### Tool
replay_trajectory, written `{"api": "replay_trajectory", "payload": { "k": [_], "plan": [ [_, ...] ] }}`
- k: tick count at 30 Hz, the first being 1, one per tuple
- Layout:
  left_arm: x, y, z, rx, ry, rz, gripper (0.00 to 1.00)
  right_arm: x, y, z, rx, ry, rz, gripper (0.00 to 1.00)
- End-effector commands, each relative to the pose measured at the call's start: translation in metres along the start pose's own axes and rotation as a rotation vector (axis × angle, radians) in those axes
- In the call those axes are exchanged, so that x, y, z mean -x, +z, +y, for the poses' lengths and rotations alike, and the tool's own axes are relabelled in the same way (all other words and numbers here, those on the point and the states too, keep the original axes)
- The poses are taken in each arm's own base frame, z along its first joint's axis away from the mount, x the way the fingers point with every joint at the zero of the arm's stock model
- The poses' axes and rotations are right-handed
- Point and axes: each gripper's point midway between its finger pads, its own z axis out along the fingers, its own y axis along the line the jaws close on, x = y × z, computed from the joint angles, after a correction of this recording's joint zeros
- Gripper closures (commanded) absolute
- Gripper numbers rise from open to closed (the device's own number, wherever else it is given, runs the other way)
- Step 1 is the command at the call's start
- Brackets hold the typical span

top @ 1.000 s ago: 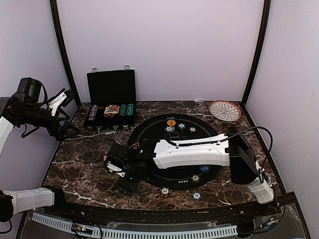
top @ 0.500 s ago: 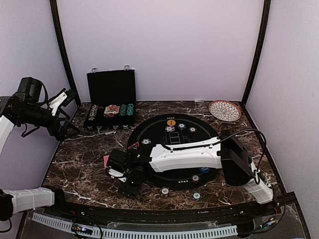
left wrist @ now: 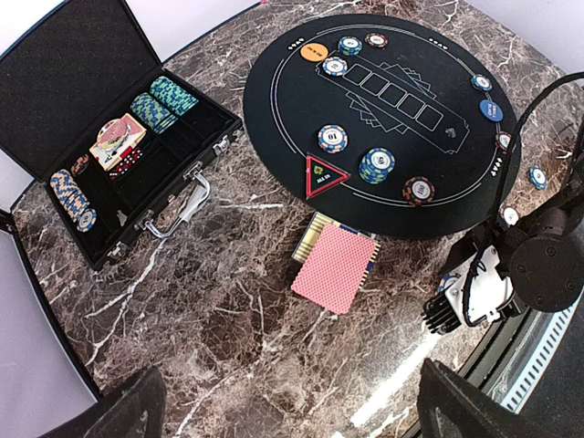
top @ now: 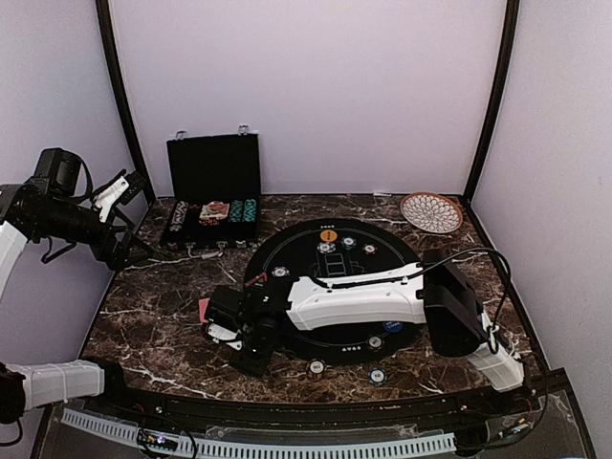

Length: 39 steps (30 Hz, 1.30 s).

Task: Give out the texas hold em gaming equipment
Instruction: Pick up the pile of poker chips from the pile of poker chips, then place the poker chips pile in the small blind area.

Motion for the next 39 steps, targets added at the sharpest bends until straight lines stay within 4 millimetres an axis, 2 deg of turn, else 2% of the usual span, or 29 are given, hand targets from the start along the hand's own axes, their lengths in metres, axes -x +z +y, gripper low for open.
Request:
{"api": "replay_trajectory", "payload": {
  "k": [1, 8, 15, 19, 24, 26, 30, 35, 37, 39],
  "plan": [
    [0.005, -0.007, -0.002, 0.0, 0.01, -0.014, 0.01, 0.006, 0.0, -0.003, 0.003, 0.006, -0.011, 0.5],
    [0.005, -0.008, -0.001, 0.009, 0.013, -0.011, 0.01, 0.014, -0.013, -0.008, 0.004, 0.025, -0.043, 0.72],
    [0.003, -0.004, 0.002, 0.017, 0.016, 0.004, 0.01, 0.029, -0.048, -0.014, -0.005, 0.055, -0.113, 0.85],
    [0.001, -0.001, 0.004, 0.02, 0.024, 0.013, 0.01, 0.035, -0.076, -0.017, -0.002, 0.091, -0.162, 0.88],
    [-0.004, 0.006, 0.007, 0.023, 0.031, 0.03, 0.01, 0.023, -0.106, -0.037, -0.034, 0.167, -0.19, 0.88],
    [-0.006, 0.01, 0.008, 0.019, 0.032, 0.036, 0.01, 0.011, -0.113, -0.054, -0.065, 0.22, -0.188, 0.89],
    [-0.01, 0.017, 0.008, 0.006, 0.039, 0.042, 0.01, -0.028, -0.119, -0.097, -0.134, 0.36, -0.164, 0.9],
    [-0.013, 0.023, 0.008, -0.007, 0.04, 0.05, 0.01, -0.092, -0.115, -0.154, -0.24, 0.546, -0.105, 0.93],
    [-0.012, 0.024, 0.008, -0.011, 0.039, 0.049, 0.01, -0.12, -0.109, -0.169, -0.275, 0.594, -0.073, 0.95],
    [-0.012, 0.025, 0.008, -0.016, 0.037, 0.051, 0.01, -0.139, -0.105, -0.18, -0.301, 0.635, -0.051, 0.95]
  ]
}}
